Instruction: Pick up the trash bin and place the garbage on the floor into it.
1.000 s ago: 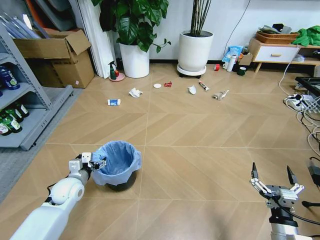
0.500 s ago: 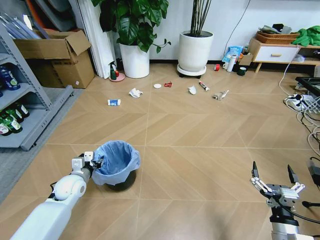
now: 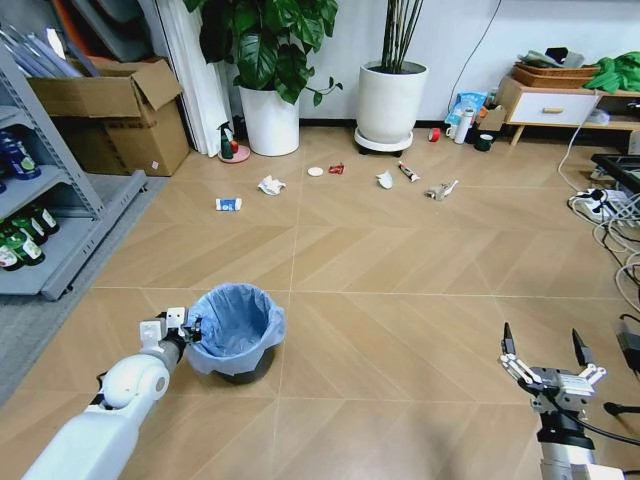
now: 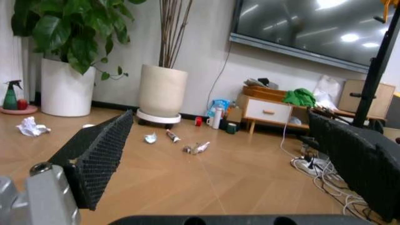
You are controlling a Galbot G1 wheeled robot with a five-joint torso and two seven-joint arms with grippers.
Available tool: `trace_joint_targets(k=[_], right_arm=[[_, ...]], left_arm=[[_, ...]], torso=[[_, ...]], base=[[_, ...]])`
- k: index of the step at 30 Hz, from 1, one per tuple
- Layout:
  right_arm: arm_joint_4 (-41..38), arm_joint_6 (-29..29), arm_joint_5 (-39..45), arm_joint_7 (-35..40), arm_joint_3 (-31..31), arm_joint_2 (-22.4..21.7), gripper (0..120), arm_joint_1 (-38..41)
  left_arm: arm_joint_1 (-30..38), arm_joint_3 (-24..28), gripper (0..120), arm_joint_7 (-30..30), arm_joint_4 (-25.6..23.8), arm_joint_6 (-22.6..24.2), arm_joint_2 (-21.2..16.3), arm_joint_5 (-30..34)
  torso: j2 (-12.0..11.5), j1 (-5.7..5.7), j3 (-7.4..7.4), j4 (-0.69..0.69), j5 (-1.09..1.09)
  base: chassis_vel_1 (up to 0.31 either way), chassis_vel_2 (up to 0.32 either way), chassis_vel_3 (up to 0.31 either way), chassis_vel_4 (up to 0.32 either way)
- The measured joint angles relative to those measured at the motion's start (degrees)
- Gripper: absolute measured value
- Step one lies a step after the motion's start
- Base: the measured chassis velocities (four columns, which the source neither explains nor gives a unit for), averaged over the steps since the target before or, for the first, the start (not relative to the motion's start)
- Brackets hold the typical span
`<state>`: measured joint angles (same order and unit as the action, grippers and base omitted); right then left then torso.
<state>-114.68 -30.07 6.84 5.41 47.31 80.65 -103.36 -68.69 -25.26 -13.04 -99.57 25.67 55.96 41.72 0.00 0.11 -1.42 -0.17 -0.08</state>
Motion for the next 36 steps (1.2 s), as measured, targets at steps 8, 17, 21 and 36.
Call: trace_joint_targets(k=[8,17,21,36], right_arm=[[0.58,-1.12,0.67,-0.83,-0.40,-0.49,100,-1.26],[1.33,-1.19,2.01,-2.98,-1.28,-1.44,100,-2.33],[2.02,-1.89,2.05,-3.53,-1.66,-1.54,100,-2.55],[3.67,-2.76,1.94,-4.29,-2.17,-1.75,100,-1.44]], left_arm=[[-10.07,-9.67,1,0.28,-8.96,-3.21,1.66,-2.91],[-16.64,-19.69,1,0.18,-15.28,-4.50,4.27,-3.79],[-18.88,-21.81,1,0.59,-17.67,-5.48,6.08,-4.77],[-22.39,-21.00,1,1.29,-20.53,-6.58,9.18,-8.40]], torso=[[0.00,0.00,0.01,0.03,-0.03],[0.00,0.00,0.01,0.02,-0.04],[0.00,0.00,0.02,0.01,-0.01],[0.00,-0.01,0.02,0.01,-0.02]], base=[[0.000,0.000,0.000,0.000],[0.000,0.000,0.000,0.000],[0.000,0.000,0.000,0.000],[-0.015,0.014,0.014,-0.015]])
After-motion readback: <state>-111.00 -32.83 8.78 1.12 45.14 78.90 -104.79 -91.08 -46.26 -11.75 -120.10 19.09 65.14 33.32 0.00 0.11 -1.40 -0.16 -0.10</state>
